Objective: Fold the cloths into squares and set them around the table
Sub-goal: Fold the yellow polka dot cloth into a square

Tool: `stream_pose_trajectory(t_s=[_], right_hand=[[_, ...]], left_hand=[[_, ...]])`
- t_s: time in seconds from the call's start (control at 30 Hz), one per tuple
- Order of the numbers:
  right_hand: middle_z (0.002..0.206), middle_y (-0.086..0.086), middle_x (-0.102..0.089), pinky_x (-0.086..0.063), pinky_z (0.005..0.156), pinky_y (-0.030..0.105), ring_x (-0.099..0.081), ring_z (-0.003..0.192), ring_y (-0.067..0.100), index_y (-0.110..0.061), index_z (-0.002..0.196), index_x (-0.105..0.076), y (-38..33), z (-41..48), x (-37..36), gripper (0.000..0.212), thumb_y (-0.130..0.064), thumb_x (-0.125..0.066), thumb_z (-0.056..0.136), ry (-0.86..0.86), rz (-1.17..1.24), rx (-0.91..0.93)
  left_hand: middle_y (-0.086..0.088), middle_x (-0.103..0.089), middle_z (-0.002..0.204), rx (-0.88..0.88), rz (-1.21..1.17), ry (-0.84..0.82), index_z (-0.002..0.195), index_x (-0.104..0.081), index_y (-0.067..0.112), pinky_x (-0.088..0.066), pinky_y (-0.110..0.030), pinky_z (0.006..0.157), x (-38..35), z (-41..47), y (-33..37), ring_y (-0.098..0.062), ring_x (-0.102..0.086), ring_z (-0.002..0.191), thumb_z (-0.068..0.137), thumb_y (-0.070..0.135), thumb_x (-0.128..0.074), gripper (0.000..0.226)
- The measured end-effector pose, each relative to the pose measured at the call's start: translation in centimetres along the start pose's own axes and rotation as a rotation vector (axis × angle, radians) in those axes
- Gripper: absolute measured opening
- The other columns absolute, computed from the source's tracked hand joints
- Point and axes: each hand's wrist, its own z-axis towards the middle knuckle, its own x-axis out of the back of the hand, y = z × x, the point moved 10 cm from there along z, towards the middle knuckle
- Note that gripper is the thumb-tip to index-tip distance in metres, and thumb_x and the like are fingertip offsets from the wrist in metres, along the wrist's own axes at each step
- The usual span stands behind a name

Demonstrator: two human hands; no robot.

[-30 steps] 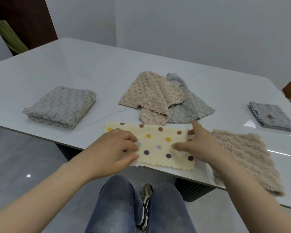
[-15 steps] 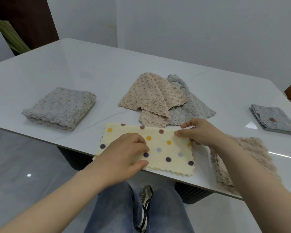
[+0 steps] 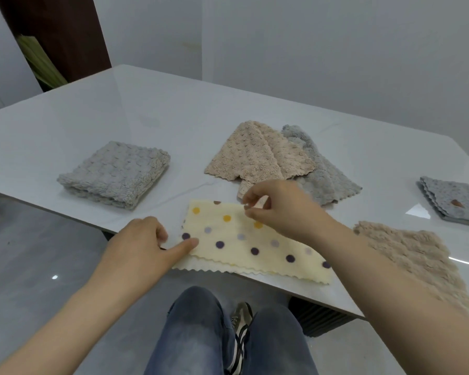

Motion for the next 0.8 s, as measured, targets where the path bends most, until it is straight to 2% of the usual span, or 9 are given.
stream_pose_trajectory(t_s=[0.07, 0.17, 0.3, 0.37, 0.43, 0.47, 0.53, 0.63, 0.8], right_hand=[[0.11, -0.01, -0.066, -0.041, 0.066, 0.008, -0.051, 0.071, -0.003, -0.021, 0.116, -0.066, -2.3, 1.8, -2.2, 0.027, -0.021, -0.062, 0.089, -0.076, -0.011, 0.064], [0.125, -0.004, -0.061, -0.048, 0.083, 0.027, -0.05, 0.079, 0.008, -0.018, 0.128, -0.057, -4.4, 3.9, -4.4, 0.038, -0.021, -0.059, 0.091, -0.147, -0.021, 0.083], [0.117, -0.002, -0.058, -0.054, 0.075, 0.033, -0.055, 0.078, 0.015, -0.014, 0.13, -0.053, -5.3, 5.8, -6.4, 0.045, -0.022, -0.064, 0.087, -0.26, -0.027, 0.009], [0.1, -0.003, -0.057, -0.054, 0.073, 0.033, -0.056, 0.08, 0.015, -0.016, 0.118, -0.062, -5.8, 6.4, -6.8, 0.037, -0.021, -0.069, 0.082, -0.295, -0.054, -0.006], [0.077, -0.005, -0.056, -0.049, 0.059, 0.025, -0.053, 0.068, 0.012, -0.018, 0.083, -0.066, -5.9, 7.0, -7.0, 0.008, -0.015, -0.071, 0.078, -0.315, -0.055, -0.014], [0.066, -0.006, -0.051, -0.045, 0.047, 0.02, -0.048, 0.059, 0.01, -0.019, 0.067, -0.059, -5.9, 7.2, -7.0, 0.018, -0.013, -0.071, 0.078, -0.325, -0.036, -0.021], [0.058, -0.007, -0.044, -0.038, 0.037, 0.016, -0.043, 0.052, 0.008, -0.019, 0.059, -0.046, -5.9, 7.5, -6.6, 0.032, -0.013, -0.071, 0.078, -0.324, 0.003, -0.028], [0.059, -0.007, -0.052, -0.047, 0.053, 0.025, -0.055, 0.053, 0.008, -0.019, 0.064, -0.051, -5.8, 7.9, -6.2, 0.026, -0.015, -0.074, 0.076, -0.321, 0.106, -0.044], [0.074, 0.008, -0.068, -0.05, 0.05, 0.019, -0.07, 0.062, 0.014, -0.001, 0.092, -0.062, -6.0, 7.9, -4.3, 0.013, -0.006, -0.069, 0.082, -0.287, 0.335, -0.059]], left_hand=[[0.002, -0.059, 0.071, 0.053, -0.002, 0.001, 0.071, -0.056, 0.014, -0.044, -0.03, 0.06, 0.1, -0.8, -0.8, -0.012, -0.054, 0.069, 0.071, 0.065, -0.062, 0.051], [0.002, -0.061, 0.064, 0.114, -0.079, 0.003, 0.068, -0.056, 0.013, -0.046, -0.03, 0.059, -0.3, -1.7, -1.6, -0.012, -0.056, 0.066, 0.071, 0.064, -0.064, 0.052], [0.0, -0.064, 0.06, 0.168, -0.31, 0.047, 0.073, -0.051, 0.018, -0.052, -0.041, 0.065, -1.3, -2.0, -2.0, -0.017, -0.062, 0.067, 0.065, 0.054, -0.076, 0.044], [0.001, -0.064, 0.062, 0.175, -0.327, 0.05, 0.078, -0.049, 0.022, -0.052, -0.041, 0.066, -1.6, -1.8, -2.0, -0.017, -0.064, 0.068, 0.065, 0.048, -0.078, 0.042], [0.002, -0.064, 0.064, 0.184, -0.345, 0.053, 0.081, -0.046, 0.026, -0.051, -0.035, 0.065, -1.6, -1.6, -2.2, -0.014, -0.064, 0.07, 0.063, 0.045, -0.08, 0.042], [0.003, -0.064, 0.064, 0.189, -0.367, 0.063, 0.082, -0.046, 0.027, -0.049, -0.032, 0.063, -1.5, -1.5, -2.4, -0.012, -0.063, 0.07, 0.063, 0.042, -0.081, 0.042], [0.004, -0.064, 0.063, 0.206, -0.395, 0.073, 0.085, -0.05, 0.027, -0.045, -0.028, 0.061, -1.1, -1.3, -3.0, -0.008, -0.061, 0.072, 0.064, 0.036, -0.082, 0.039], [0.006, -0.06, 0.06, 0.188, -0.39, 0.047, 0.079, -0.062, 0.025, -0.048, -0.028, 0.063, -0.4, -0.2, -3.6, -0.009, -0.059, 0.064, 0.067, 0.026, -0.081, 0.022], [0.009, -0.065, 0.068, 0.115, -0.331, 0.08, 0.067, -0.066, 0.025, -0.049, -0.028, 0.067, 2.2, 2.1, -3.1, -0.009, -0.06, 0.064, 0.072, 0.022, -0.075, 0.01]])
